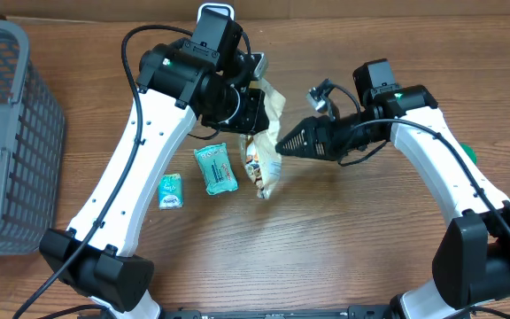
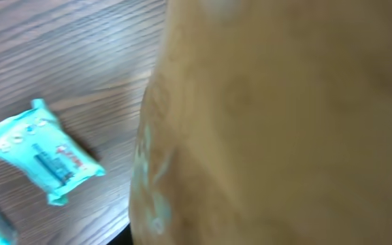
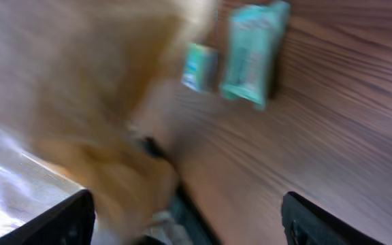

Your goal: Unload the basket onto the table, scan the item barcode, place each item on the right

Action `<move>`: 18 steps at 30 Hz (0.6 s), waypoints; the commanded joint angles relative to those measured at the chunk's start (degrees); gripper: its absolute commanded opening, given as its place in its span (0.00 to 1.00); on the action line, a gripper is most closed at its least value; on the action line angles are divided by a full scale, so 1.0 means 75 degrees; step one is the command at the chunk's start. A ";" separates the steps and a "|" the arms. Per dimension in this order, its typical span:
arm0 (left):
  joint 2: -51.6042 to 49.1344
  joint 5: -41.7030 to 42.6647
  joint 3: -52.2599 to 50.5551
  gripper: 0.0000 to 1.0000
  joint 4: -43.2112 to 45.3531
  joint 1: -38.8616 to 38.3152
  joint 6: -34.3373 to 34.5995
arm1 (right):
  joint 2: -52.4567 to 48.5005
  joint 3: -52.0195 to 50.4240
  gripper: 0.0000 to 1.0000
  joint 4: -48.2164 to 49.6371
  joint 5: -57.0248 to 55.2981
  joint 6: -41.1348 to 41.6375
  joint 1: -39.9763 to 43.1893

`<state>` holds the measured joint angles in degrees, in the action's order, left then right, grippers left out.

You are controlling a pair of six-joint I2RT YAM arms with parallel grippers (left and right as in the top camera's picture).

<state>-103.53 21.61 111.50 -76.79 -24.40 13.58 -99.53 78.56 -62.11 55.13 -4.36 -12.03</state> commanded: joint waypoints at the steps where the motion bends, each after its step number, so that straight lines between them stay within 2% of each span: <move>1: -0.0032 -0.0452 0.0023 0.04 -0.0117 -0.0073 0.0134 | 0.0117 0.0055 0.86 -0.0230 -0.1851 -0.0020 0.0009; 3: -0.0038 -0.0801 0.0023 0.04 -0.0323 -0.0090 0.0542 | 0.0117 0.0020 0.88 -0.0373 -0.2177 -0.0017 0.0009; 6: -0.0055 -0.1620 -0.0017 0.04 -0.0726 -0.0210 0.1314 | 0.0117 0.0020 0.99 -0.0583 -0.2573 0.0006 0.0009; 12: -0.0216 -0.3008 -0.0624 0.04 -0.1105 -0.0755 0.2384 | 0.0117 0.0020 1.00 -0.0801 -0.2946 0.0146 0.0009; 18: -0.1008 -0.3582 -0.1198 0.04 -0.0831 -0.1271 0.3124 | 0.0117 0.0020 1.00 -0.1000 -0.5298 0.1626 0.0009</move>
<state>-107.02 -0.73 103.98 -83.94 -32.62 31.90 -99.53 78.54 -69.30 26.50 1.50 -12.03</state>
